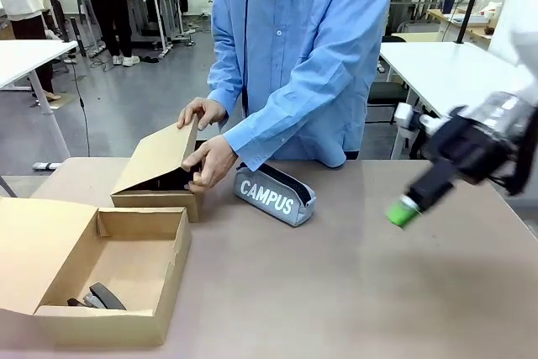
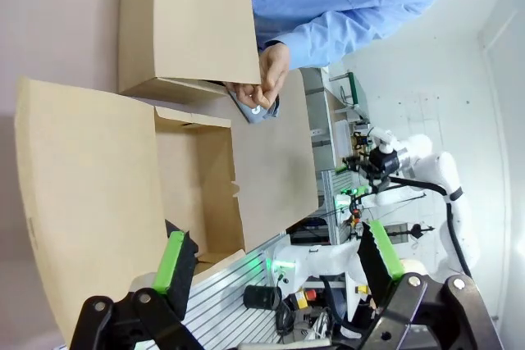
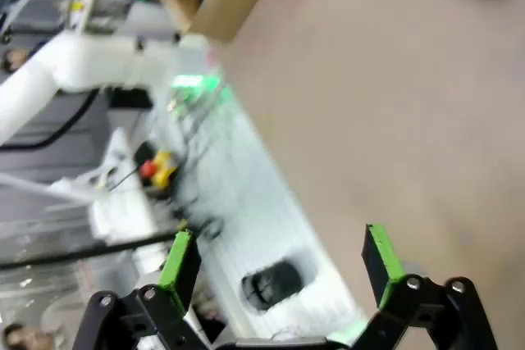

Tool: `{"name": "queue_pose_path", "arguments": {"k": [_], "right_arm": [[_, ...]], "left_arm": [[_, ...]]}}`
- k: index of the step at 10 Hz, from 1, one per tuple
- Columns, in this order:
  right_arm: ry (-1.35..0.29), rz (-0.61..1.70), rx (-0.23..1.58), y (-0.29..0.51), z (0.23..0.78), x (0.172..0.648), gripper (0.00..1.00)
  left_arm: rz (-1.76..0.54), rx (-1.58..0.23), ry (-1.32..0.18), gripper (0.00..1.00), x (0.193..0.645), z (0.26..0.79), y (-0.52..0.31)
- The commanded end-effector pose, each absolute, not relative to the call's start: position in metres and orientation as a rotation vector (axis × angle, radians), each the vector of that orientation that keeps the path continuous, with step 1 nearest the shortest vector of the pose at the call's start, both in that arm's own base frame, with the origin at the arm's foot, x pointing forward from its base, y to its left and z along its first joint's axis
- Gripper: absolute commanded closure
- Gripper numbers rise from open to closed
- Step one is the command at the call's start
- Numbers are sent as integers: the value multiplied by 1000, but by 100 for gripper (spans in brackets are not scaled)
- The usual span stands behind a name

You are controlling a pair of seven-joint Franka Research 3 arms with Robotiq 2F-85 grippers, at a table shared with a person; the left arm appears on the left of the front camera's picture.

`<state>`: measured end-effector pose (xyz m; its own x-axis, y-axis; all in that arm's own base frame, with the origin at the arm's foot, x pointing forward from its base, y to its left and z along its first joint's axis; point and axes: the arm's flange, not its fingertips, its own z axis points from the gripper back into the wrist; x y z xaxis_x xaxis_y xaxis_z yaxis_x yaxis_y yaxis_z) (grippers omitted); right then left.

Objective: Place items inside the box.
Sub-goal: Pick up a Pencil pouch or Stapler and place it inside the Mailer Box closest to the robot.

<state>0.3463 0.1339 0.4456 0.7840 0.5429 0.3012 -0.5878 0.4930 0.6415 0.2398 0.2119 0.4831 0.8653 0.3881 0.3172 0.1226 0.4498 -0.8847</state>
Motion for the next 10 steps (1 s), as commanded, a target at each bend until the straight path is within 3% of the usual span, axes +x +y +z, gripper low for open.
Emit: {"name": "queue_pose_path", "arguments": {"k": [1,3,10], "right_arm": [[-244,613,690,154,429,371,0],[-403,614,576,158,425,377,0],[-410,626,655,129,429,362,0]], "left_arm": [[156,-1123,-549,0,239,484,212],[156,-1123,-549,0,239,484,212],[156,-1123,-549,0,239,484,212]]}}
